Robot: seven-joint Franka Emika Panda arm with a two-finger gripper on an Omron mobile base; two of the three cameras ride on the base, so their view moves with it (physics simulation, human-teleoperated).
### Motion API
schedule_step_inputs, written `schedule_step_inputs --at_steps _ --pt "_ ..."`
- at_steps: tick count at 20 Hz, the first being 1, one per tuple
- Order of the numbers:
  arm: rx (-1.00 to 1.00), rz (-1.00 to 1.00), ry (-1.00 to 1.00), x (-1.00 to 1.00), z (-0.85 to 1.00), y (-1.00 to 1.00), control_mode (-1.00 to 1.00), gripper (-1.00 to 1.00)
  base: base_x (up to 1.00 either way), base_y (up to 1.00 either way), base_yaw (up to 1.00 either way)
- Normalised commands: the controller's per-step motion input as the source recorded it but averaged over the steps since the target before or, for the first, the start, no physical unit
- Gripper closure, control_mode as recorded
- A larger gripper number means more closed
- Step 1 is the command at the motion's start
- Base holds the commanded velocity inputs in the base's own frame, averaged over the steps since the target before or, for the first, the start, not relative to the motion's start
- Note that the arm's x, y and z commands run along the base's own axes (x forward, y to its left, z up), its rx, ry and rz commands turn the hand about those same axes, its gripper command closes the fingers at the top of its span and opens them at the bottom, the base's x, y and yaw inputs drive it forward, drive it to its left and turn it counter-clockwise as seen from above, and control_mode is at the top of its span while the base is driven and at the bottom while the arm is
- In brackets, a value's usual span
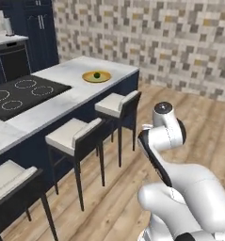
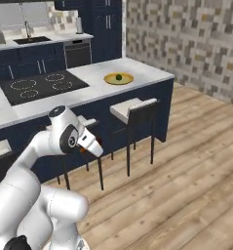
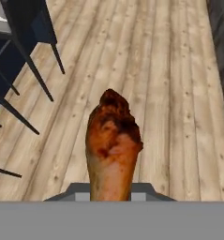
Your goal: Take the cheese, chicken drumstick, and lime from the fridge and place them on the plate on the dining counter to create an appetizer plate.
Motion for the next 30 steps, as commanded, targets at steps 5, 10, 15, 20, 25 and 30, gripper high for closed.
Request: schedule_step_inputs --at_steps 5,10,15,20,25,30 --pt "0.00 0.00 0.00 0.00 0.00 0.00 1.00 1.00 1.00 -1.00 0.44" --pt "0.00 0.00 0.00 0.00 0.00 0.00 1.00 1.00 1.00 -1.00 0.39" --pt "0.00 0.00 0.00 0.00 0.00 0.00 1.00 1.00 0.96 -1.00 0.36" --pt "0.00 0.00 0.00 0.00 0.00 0.00 1.00 1.00 0.82 -1.00 0.32" --pt "0.00 0.00 0.00 0.00 0.00 0.00 1.00 1.00 0.86 -1.00 0.31" --pt "0.00 0.00 0.00 0.00 0.00 0.00 1.00 1.00 1.00 -0.92 0.34"
